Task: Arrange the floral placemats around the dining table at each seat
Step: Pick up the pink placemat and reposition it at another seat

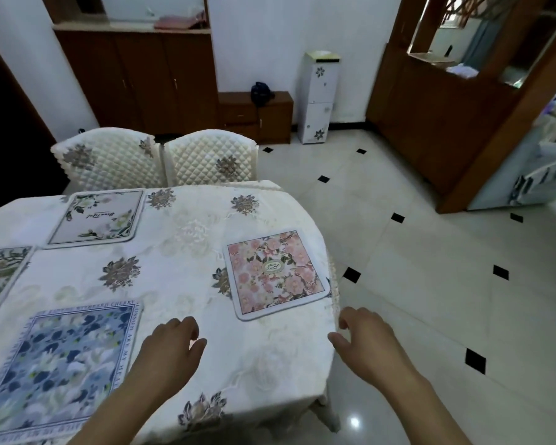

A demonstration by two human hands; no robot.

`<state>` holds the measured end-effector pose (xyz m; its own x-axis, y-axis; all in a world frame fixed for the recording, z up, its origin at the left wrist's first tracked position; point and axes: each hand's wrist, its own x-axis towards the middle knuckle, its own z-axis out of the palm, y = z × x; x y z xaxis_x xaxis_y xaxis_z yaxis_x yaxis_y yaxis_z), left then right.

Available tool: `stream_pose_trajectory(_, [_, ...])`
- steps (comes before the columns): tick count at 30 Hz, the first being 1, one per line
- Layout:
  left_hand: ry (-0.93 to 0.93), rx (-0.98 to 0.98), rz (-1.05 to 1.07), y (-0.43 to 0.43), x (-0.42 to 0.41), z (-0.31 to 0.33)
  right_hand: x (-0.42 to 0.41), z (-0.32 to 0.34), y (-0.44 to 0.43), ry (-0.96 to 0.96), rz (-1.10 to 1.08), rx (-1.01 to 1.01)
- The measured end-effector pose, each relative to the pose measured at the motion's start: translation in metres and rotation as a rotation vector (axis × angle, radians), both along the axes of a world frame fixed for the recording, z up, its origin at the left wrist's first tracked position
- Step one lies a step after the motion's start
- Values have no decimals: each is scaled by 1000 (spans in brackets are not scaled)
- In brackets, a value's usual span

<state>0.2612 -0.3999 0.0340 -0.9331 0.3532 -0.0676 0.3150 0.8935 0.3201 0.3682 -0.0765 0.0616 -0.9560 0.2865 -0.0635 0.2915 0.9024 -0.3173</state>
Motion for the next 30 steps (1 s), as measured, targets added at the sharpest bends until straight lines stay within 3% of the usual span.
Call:
stream_pose_trajectory(8, [70,-23,-86,68,-42,4,-11,8,56,7,-74,1])
stream_pose_trajectory(14, [98,-42,-34,125,-60,5,-43,-7,122,21,-7,-17])
stream_pose_trajectory(23, [72,-114,286,253,-57,-2,-137,-16,267,8,354,-22])
stream_pose_trajectory(30, [8,-87,536,296,-33,8,-214,-13,287,4,645,-25])
